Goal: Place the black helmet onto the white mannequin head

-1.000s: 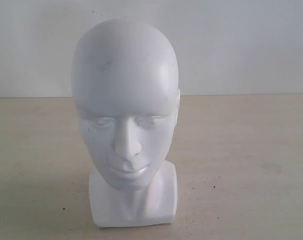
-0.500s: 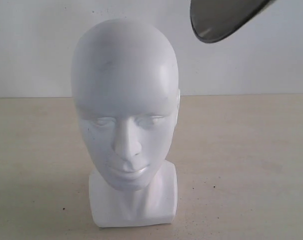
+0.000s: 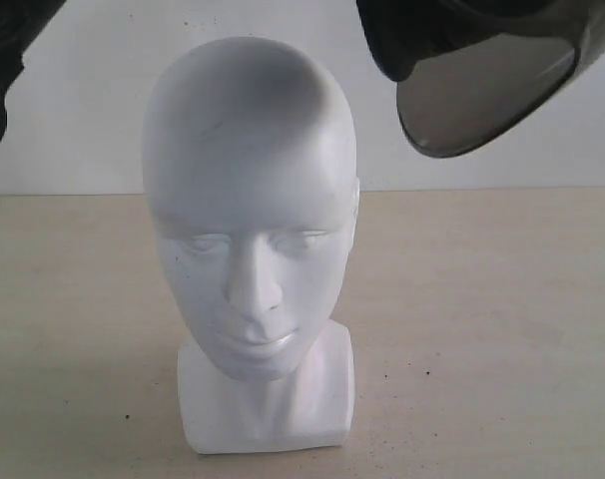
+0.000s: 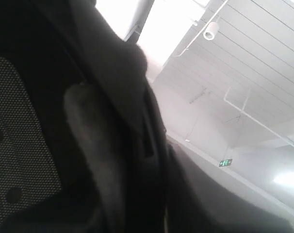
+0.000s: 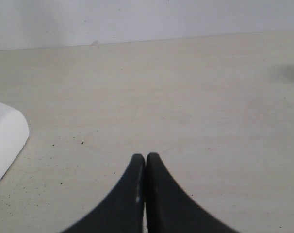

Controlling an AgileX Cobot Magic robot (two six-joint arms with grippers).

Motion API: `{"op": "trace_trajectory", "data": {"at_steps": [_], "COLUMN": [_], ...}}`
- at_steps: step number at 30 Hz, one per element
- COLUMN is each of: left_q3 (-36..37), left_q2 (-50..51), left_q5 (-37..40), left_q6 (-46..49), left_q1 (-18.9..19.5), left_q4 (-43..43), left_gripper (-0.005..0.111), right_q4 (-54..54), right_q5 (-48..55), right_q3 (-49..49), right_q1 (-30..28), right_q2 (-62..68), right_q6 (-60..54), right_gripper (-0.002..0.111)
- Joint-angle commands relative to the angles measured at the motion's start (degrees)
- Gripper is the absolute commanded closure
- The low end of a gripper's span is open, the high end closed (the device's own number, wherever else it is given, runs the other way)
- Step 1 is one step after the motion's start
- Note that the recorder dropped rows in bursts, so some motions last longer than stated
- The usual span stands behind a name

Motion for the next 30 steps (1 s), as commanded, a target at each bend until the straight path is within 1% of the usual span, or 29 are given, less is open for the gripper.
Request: {"op": "trace_trajectory", "data": {"at_steps": [1,7,13,30], "left_q3": [1.0,3.3,3.5,3.5], "left_q2": [-0.5,-0.5,-0.5,-0.5], "left_q5": [-5.1,-5.1,-5.1,-5.1], "left_q6": [2.5,2.5,2.5,5.6], "left_q1": [0.6,2.5,3.9,3.9], "left_q4": [-2.6,-3.7,-4.7,-5.4], "left_gripper": [0.102,0.102,0.102,0.102], "right_q4": [-0.4,-0.4,-0.4,-0.4], "right_q5": [-0.7,-0.7,-0.7,-0.7], "right_q3": [0.0,0.0,0.0,0.0], "right_q1": [-0.1,-0.1,-0.1,-0.1], "right_q2": [-0.3,-0.3,-0.3,-0.3], "right_q6": [-0.1,-0.1,-0.1,-0.1], "right_gripper": [0.108,0.108,0.108,0.108]}}
